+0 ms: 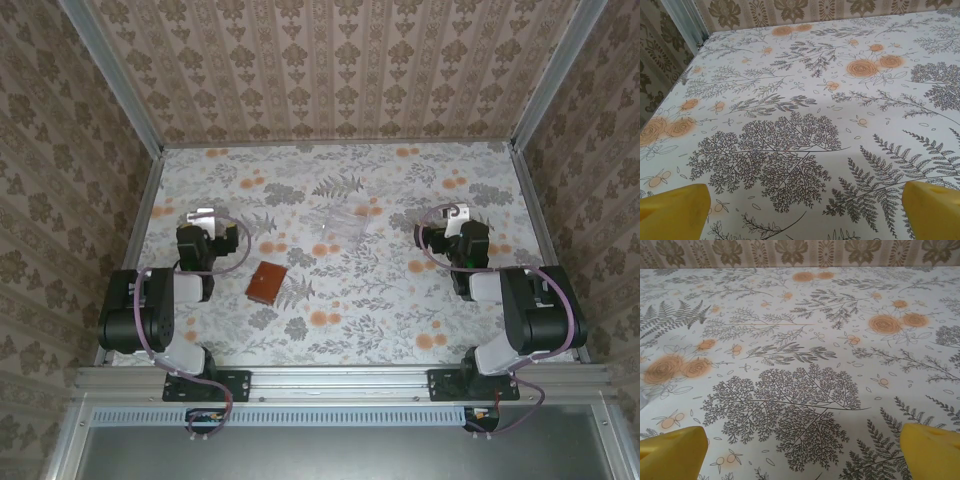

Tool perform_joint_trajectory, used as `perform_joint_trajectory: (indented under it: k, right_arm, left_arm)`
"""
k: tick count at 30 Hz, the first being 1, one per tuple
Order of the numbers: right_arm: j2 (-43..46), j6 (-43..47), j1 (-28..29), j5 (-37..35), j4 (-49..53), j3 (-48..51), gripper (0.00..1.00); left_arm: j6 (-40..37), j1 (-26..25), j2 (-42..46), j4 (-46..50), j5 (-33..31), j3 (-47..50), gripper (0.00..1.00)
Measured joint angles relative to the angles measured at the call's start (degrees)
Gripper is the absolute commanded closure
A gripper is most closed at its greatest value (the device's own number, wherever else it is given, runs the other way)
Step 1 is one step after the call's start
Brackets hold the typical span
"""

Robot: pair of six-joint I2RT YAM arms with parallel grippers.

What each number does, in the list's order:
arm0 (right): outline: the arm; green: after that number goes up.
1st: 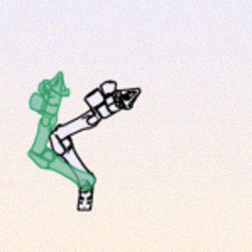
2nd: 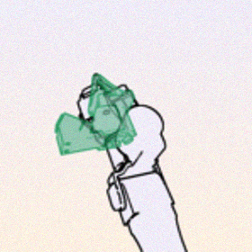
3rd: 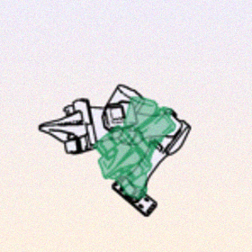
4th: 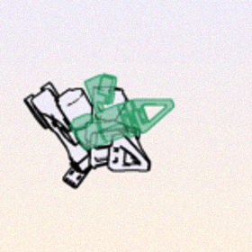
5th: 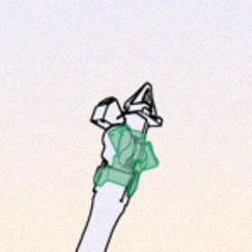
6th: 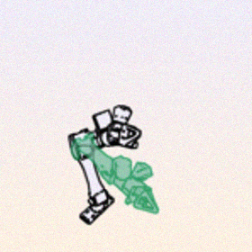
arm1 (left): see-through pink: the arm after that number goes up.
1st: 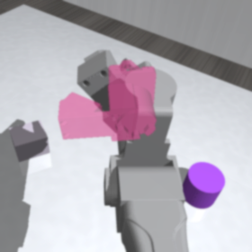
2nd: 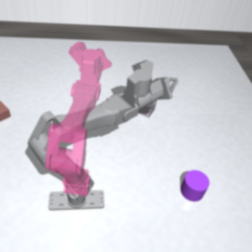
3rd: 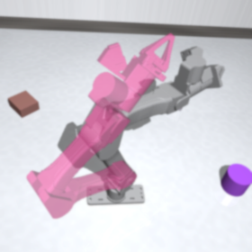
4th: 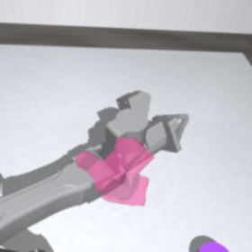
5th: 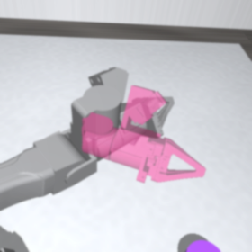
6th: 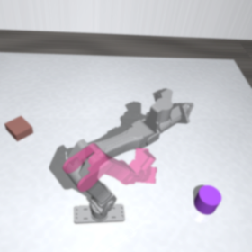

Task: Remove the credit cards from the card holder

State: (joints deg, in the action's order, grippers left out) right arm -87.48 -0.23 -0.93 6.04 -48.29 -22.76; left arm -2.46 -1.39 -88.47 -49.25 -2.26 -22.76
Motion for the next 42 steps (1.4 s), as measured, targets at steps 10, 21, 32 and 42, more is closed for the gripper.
perform_joint_trajectory:
  k: [10,21,32,42]
  right_arm:
    - [0.0,0.0,0.0,0.5,0.0,0.0,0.00]
    - [0.0,0.0,0.0,0.7,0.0,0.0,0.00]
    - [0.0,0.0,0.0,0.7,0.0,0.0,0.00]
    - [0.0,0.0,0.0,0.7,0.0,0.0,0.00]
  left_arm:
    - [-0.2,0.0,0.0,0.0,1.0,0.0,0.00]
    - [-0.2,0.0,0.0,0.0,1.1,0.0,0.00]
    - [-0.2,0.0,0.0,0.0,1.1,0.0,0.00]
    - [-0.2,0.0,0.0,0.0,1.1,0.0,0.00]
